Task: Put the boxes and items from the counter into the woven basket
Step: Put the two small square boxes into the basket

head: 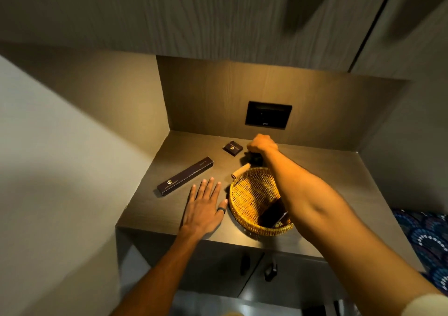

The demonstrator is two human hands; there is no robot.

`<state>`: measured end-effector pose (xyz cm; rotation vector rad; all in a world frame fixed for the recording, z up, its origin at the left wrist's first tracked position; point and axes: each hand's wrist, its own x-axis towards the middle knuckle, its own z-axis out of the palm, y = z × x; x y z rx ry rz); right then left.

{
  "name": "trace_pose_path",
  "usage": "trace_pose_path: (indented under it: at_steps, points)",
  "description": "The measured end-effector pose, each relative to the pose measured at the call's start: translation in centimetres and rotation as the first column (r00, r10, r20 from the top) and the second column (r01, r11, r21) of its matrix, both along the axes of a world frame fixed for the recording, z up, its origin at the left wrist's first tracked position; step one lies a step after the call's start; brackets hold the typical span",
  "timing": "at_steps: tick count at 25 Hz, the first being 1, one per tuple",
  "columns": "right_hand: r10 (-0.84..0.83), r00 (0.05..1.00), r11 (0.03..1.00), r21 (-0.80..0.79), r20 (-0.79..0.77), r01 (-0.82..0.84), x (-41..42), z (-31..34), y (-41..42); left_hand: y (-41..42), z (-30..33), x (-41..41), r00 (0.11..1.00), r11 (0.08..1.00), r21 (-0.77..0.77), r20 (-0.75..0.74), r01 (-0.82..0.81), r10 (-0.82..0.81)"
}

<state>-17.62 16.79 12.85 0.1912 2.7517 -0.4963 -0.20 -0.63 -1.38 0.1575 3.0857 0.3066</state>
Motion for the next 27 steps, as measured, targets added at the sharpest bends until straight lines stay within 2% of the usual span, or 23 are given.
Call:
trace_pose_path:
  at_steps: [5,9,14,18,20,21,23,25,27]
  points:
    - [-0.051,0.995,0.998,0.016,-0.089,0.052,-0.7,-0.6,-0.1,-0.1,-0.6,-0.5,1.0,1.0,-0.021,-0.011,-0.008,0.007]
    - [-0.074,0.993,0.996,0.034,-0.096,0.077,-1.4,-1.4,0.7,-0.1,-0.9,-0.3,1.0,0.999,-0.032,-0.005,-0.013,0.013]
    - [0.017,0.969,0.999,0.045,-0.246,-0.006,-1.6,-1.2,1.8,-0.1,-0.7,-0.6,0.999,1.0,-0.002,-0.02,-0.03,0.029]
    - [0.186,0.879,0.983,0.071,-0.439,-0.172,-1.2,1.8,5.0,-0.1,-0.8,-0.4,0.998,1.0,-0.003,-0.053,-0.03,0.029]
    - [0.354,0.781,0.927,0.08,-0.514,-0.367,0.1,3.0,6.7,0.1,-1.0,-0.5,0.998,0.999,-0.002,-0.049,-0.034,0.034]
    - [0.466,0.714,0.866,0.105,-0.522,-0.489,1.2,3.3,7.3,0.1,-1.1,-0.5,0.998,0.999,-0.002,-0.05,-0.035,0.035]
    - [0.684,0.595,0.707,0.182,-0.422,-0.683,3.9,2.6,8.0,0.1,-0.9,-0.5,0.999,1.0,-0.005,-0.041,-0.028,0.028]
    - [0.804,0.564,0.595,0.218,-0.189,-0.774,6.6,1.0,7.6,0.0,-0.8,-0.4,0.999,1.0,-0.007,-0.029,-0.026,0.025]
    - [0.845,0.535,0.52,0.251,-0.008,-0.817,8.4,-0.9,6.7,0.0,-0.6,-0.3,0.999,1.0,-0.002,-0.022,-0.026,0.026]
